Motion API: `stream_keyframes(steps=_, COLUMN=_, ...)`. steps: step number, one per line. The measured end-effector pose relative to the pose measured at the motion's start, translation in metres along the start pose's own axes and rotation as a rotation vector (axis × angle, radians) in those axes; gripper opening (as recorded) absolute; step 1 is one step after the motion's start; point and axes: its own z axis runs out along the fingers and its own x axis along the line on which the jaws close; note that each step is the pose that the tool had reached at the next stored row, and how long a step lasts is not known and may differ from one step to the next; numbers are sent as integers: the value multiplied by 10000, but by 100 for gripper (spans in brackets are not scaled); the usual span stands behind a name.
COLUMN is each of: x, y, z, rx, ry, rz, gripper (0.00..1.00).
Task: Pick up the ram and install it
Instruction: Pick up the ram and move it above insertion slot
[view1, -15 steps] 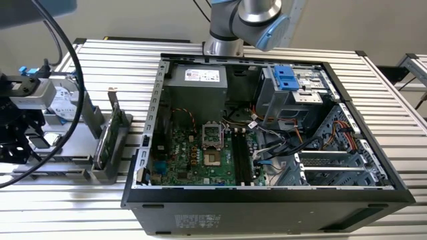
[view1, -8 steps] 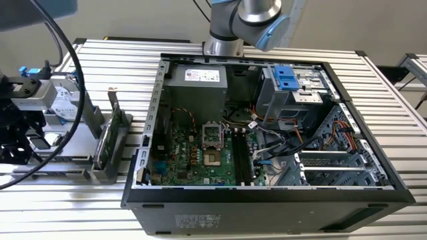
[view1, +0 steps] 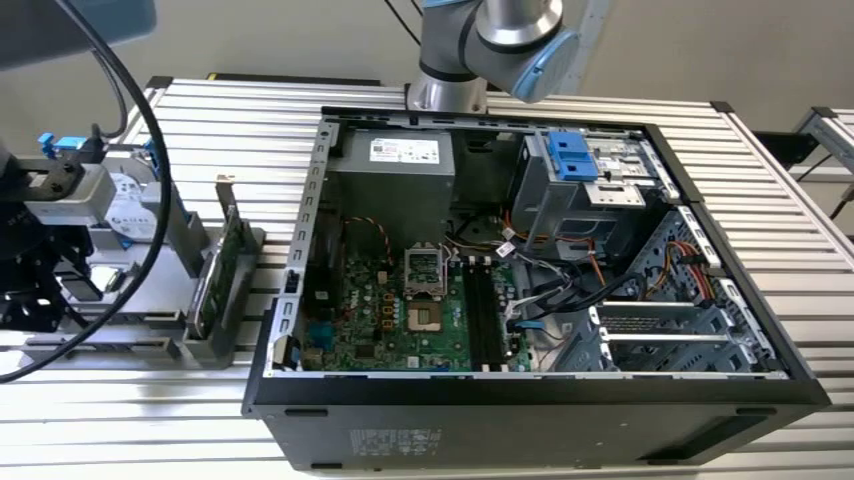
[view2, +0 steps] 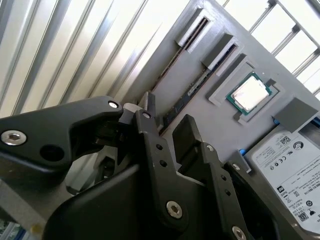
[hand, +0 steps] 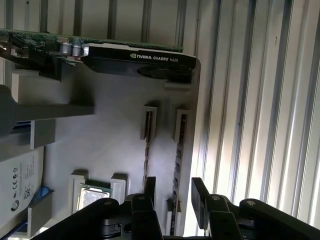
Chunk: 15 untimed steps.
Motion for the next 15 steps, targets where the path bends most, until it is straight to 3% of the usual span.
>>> stream_keyframes(steps=15, x=-45, y=-3, z=57, rx=3, ry=-6, rz=0, gripper=100)
